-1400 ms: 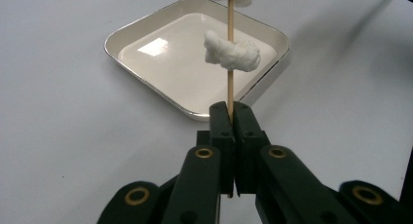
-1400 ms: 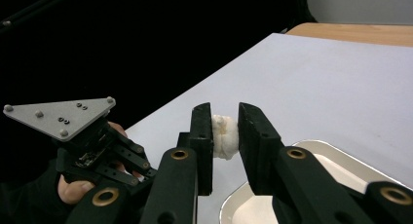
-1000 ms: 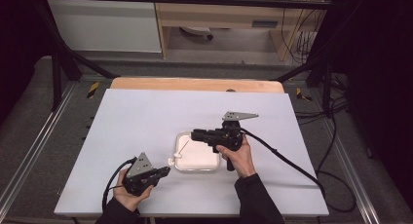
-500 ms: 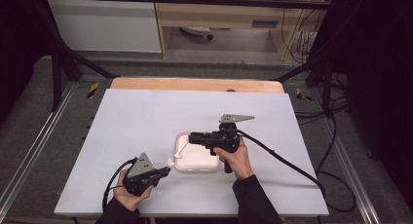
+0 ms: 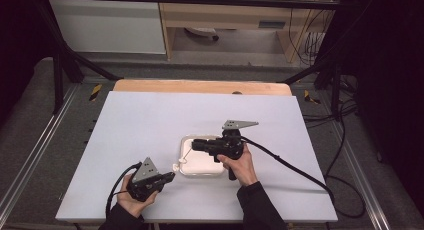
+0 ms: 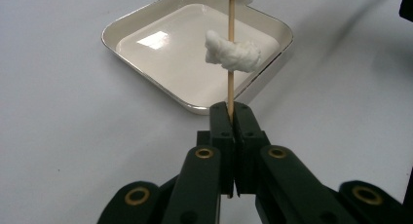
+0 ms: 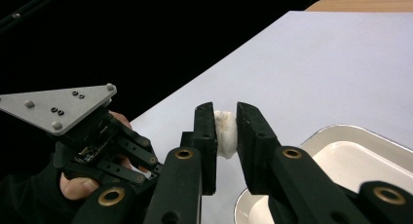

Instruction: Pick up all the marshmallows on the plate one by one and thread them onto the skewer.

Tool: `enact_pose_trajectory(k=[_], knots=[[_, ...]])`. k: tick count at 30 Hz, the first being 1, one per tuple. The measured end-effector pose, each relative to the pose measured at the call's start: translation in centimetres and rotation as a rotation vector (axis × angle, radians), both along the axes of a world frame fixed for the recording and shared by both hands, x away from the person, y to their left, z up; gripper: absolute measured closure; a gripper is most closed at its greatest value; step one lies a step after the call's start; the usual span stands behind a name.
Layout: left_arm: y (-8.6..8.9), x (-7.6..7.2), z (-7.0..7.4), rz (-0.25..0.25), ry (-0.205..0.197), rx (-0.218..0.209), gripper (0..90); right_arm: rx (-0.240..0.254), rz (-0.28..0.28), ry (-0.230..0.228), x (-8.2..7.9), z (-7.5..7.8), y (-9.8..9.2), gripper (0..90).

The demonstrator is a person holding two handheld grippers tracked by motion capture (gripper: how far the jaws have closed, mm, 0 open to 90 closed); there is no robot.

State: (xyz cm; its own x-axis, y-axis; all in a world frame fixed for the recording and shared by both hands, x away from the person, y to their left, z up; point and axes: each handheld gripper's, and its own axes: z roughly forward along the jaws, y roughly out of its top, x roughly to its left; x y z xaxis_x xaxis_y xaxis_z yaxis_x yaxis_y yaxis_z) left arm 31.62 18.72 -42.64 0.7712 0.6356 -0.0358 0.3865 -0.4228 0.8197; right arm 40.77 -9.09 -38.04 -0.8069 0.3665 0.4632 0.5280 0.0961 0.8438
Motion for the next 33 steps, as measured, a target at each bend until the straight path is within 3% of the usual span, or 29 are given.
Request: enact_pose_trajectory(k=[33], knots=[[-0.3,-0.07,-0.21,0.001,-0.001,0.02,88.9,0.005,0.039,0.016,-0.5,-1.03,0.74,80.0]])
